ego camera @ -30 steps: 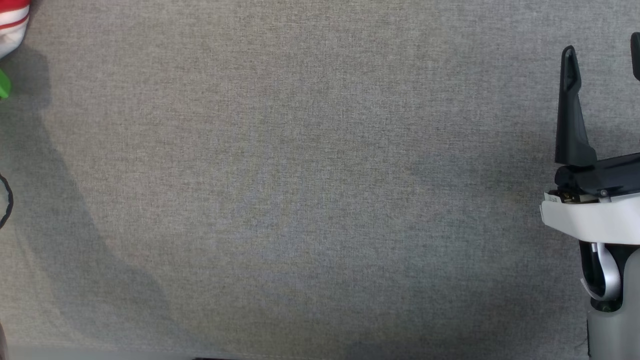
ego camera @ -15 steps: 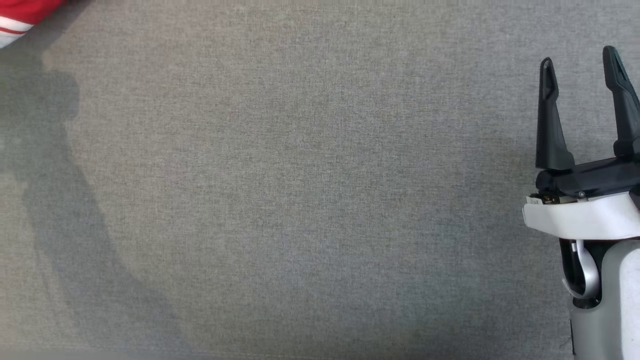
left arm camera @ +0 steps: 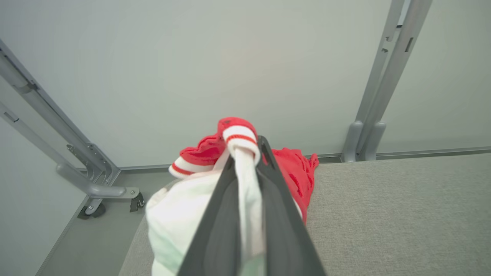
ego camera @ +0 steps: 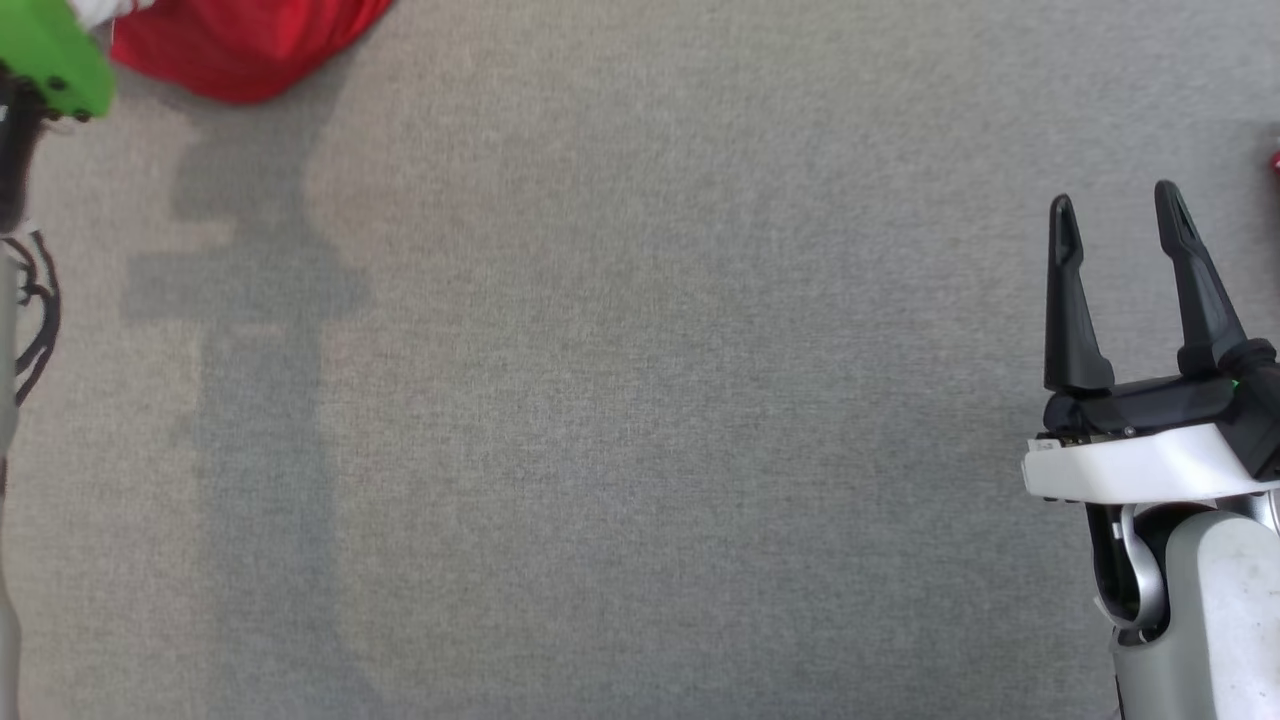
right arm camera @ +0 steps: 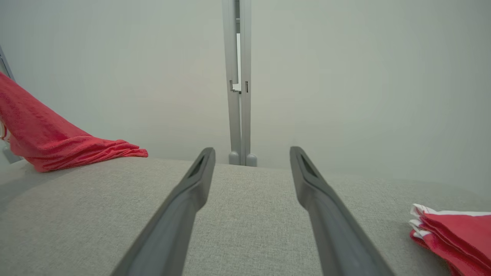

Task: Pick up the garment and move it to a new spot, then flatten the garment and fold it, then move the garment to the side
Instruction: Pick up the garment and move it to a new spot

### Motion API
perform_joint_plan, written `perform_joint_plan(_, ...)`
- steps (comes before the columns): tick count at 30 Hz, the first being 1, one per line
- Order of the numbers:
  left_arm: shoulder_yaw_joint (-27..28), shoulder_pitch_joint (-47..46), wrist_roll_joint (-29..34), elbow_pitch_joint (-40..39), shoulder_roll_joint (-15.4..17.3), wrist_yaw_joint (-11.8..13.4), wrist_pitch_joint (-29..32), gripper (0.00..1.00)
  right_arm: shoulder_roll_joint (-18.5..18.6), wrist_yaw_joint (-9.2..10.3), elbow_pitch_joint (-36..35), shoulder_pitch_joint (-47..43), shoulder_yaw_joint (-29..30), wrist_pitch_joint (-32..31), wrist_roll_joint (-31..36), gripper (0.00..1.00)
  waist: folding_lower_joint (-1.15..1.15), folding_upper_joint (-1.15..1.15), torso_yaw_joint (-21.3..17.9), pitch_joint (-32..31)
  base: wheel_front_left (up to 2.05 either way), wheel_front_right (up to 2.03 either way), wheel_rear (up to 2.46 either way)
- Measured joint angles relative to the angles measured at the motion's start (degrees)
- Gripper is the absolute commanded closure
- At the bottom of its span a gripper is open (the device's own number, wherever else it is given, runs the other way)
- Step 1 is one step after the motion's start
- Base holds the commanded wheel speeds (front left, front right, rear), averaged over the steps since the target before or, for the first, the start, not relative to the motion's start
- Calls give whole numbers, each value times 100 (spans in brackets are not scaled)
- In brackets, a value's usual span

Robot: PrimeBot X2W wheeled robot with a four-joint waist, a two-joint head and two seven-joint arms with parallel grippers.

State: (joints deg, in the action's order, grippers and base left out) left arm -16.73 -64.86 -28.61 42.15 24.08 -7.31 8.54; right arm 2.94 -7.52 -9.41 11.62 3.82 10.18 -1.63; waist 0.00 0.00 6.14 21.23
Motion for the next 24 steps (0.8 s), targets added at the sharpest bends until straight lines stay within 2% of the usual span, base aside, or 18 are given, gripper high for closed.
perform_joint_plan(3, -426, 1, -224, -510, -23, -1, 4, 100, -2, 0, 167, -93, 66, 87, -181, 0, 0, 0, -94, -285, 0, 0, 0)
perform_joint_plan(10, -1081, -171, -668, -1448, -343, -1, -131, 100, -4, 0, 466, -257, 156, 257, -461, 0, 0, 0, -438, -857, 0, 0, 0)
perform_joint_plan(17, -1248, -480, -791, -1887, -758, 15, -466, 100, -5, 0, 657, -449, 232, 374, -648, 0, 0, 0, -979, -1183, 0, 0, 0)
perform_joint_plan(24, -1254, -433, -944, -1965, -1238, 311, -609, 100, -4, 1, 771, -548, 268, 439, -781, 0, 0, 0, -1406, -1329, 0, 0, 0)
